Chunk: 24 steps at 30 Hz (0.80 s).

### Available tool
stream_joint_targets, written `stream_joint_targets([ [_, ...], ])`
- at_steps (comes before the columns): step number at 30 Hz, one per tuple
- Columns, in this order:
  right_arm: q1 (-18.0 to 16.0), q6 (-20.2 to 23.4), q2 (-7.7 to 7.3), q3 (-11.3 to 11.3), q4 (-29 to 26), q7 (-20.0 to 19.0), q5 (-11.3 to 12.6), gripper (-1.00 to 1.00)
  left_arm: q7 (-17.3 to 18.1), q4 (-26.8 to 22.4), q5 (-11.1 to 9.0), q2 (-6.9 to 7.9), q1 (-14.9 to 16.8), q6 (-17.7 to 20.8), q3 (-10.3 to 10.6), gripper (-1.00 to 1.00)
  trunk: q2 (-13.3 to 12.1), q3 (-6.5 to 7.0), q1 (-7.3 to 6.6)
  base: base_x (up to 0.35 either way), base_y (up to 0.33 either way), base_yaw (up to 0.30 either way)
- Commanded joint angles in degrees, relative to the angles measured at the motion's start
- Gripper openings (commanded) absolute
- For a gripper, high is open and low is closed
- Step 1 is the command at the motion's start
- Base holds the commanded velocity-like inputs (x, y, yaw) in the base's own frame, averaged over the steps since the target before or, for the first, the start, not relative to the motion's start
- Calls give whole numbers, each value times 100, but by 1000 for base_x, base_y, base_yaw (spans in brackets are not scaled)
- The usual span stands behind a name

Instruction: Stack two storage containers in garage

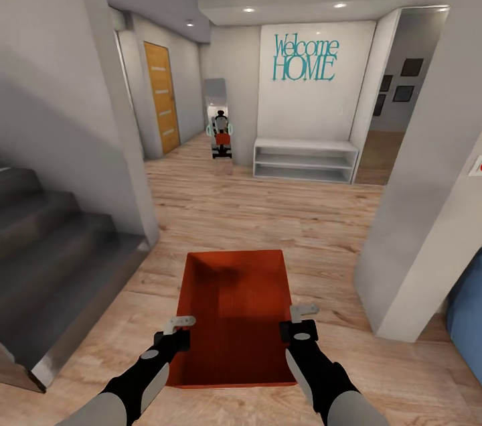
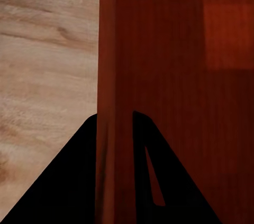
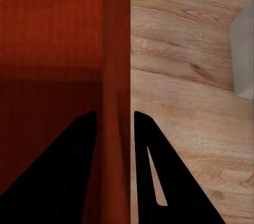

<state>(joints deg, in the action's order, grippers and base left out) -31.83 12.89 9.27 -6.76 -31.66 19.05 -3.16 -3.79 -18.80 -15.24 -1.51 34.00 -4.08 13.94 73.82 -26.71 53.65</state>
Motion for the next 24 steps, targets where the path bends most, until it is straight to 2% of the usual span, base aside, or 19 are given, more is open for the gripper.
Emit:
stream_joint_targets([
  [1,-7,-498,-4,-54,-17,47,-45,-100,-53,12,-84,4,1,-18,134,-100,4,-6,3,290,0,0],
  [24,-7,-498,0,-54,-16,46,-45,-100,-52,13,-83,2,1,-14,144,-100,4,-6,3,334,0,0],
])
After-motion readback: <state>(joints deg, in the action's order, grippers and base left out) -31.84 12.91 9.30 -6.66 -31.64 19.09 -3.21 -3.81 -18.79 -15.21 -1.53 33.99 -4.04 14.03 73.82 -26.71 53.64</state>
